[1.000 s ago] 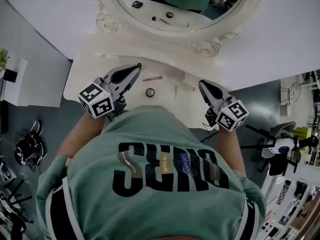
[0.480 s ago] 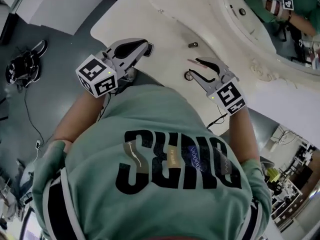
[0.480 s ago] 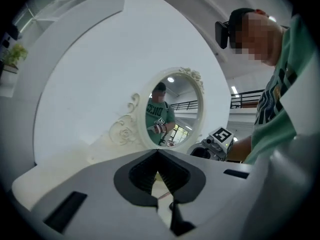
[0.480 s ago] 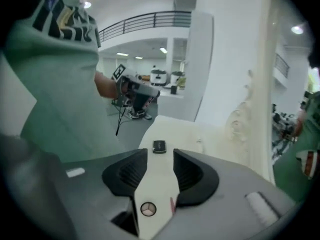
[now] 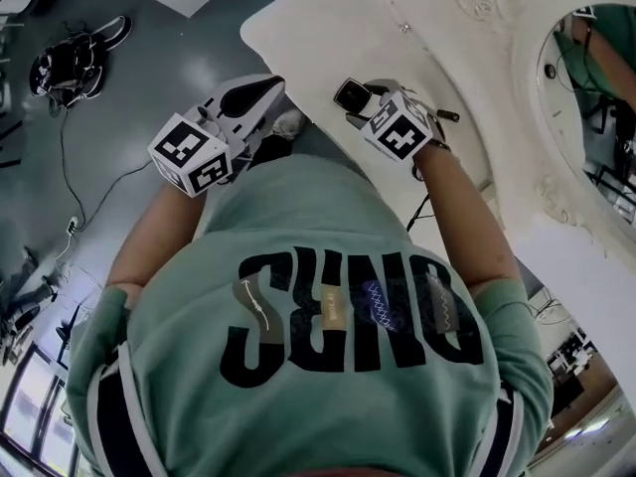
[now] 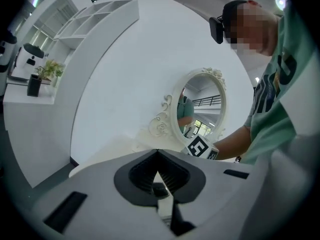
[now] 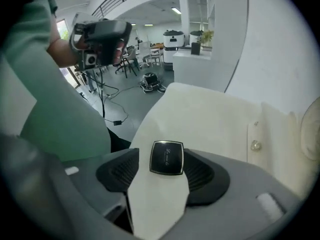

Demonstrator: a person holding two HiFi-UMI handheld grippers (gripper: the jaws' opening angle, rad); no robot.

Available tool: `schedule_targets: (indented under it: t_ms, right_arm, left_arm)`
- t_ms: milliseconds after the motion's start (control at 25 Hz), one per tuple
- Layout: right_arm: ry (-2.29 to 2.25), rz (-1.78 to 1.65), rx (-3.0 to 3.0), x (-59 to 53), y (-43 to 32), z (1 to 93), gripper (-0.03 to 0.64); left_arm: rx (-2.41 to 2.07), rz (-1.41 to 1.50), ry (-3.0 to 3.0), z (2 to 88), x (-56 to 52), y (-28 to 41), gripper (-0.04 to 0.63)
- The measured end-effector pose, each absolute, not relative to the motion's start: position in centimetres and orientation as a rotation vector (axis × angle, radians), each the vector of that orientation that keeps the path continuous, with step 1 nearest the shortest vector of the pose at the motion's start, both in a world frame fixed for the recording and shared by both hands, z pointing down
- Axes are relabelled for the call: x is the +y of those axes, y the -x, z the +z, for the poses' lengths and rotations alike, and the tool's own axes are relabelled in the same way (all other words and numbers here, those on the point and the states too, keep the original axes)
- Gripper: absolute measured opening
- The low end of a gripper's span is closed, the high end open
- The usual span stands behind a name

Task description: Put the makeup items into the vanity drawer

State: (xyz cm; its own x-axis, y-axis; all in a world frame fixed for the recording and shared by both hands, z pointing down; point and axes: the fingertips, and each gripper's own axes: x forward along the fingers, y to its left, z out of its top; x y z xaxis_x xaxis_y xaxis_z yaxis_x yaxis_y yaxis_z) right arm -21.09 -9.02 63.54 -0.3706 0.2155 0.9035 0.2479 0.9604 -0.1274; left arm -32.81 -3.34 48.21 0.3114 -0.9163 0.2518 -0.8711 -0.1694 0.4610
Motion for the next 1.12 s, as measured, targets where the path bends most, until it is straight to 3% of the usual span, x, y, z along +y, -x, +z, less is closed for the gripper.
schedule_targets:
  t_ms: [320,640,920,1120]
  right_arm:
    - [0.260,-0.053,-1.866,-9.1,22.9,68.7,0.301]
    - [0.250,-0.014,-1.917,-9.3,22.1,69.0,0.306]
    - [0.082,0.100,-2.172,-10.2,18.4,58.5,0.305]
    - [-0.196,0.092,-2.384,-12.8,11.2,47.6,0.305]
  left_arm:
    - [-1.609,-0.105,-1.994,50.1,-1.5,37.1,0.003]
    - [-1.551,-0.077,-2.028,49.8,-1.9,35.6,0.003]
    - [-1.456,-0.065,-2.184,45.5,-4.9,31.6,0.003]
    - [-1.274,-0.069,-2.394,40.5,-8.9,24.6,0.003]
